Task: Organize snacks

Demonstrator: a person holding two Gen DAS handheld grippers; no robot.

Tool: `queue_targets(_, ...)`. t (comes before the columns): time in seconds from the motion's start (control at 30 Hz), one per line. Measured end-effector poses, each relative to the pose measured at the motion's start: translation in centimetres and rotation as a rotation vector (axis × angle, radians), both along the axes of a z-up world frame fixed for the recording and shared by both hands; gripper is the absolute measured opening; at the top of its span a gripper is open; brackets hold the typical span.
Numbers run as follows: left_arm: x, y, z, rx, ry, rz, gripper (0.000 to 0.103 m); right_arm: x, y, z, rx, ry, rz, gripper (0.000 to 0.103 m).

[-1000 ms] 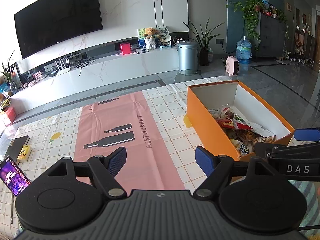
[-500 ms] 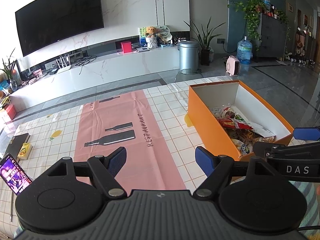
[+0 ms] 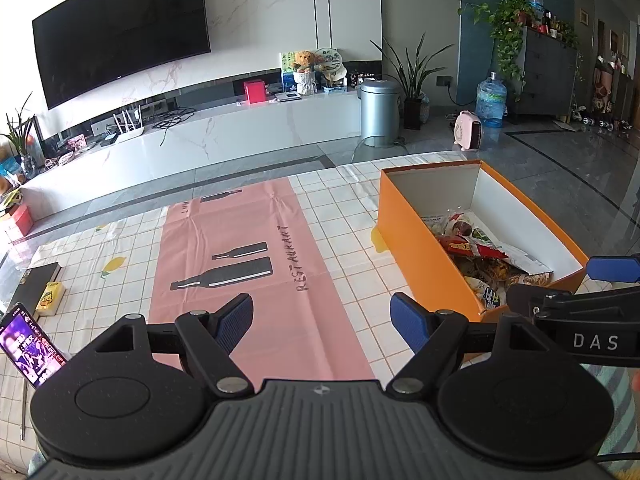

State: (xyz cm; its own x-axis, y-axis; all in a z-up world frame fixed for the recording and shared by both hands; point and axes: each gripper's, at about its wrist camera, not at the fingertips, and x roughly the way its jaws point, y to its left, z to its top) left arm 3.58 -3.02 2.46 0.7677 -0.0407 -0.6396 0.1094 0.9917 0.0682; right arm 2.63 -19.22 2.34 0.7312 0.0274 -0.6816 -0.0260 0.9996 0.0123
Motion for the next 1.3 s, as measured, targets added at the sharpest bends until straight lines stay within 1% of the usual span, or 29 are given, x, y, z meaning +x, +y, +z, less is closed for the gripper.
queue_targets(0.5, 0.0, -0.2, -0.04, 0.003, -0.001, 0.009, 0.092, -0.04, 0.08, -0.01, 0.001, 0.0, 0.002, 0.087)
queue_targets(0.63, -0.11, -0.23, 0.07, -0.011, 0.006, 0.001, 0.092, -0.06, 0.13, -0.07, 0.001, 0.0, 0.003, 0.087)
queue_targets(0.73, -0.22, -0.32, 0.17, 0.0, 0.0, 0.004, 0.092, -0.09, 0.23, -0.08, 0.001, -0.002, 0.006, 0.087)
queue_targets(0.9, -0.33, -0.13, 0.41, -0.011, -0.003, 0.005, 0.092, -0.17, 0.4, -0.14, 0.001, -0.003, 0.013, 0.088)
queue_targets(1.3, -0.53, -0.19, 0.53, 0.007, -0.017, 0.001, 0.092, -0.12, 0.39, -0.13, 0.001, -0.002, 0.015, 0.088)
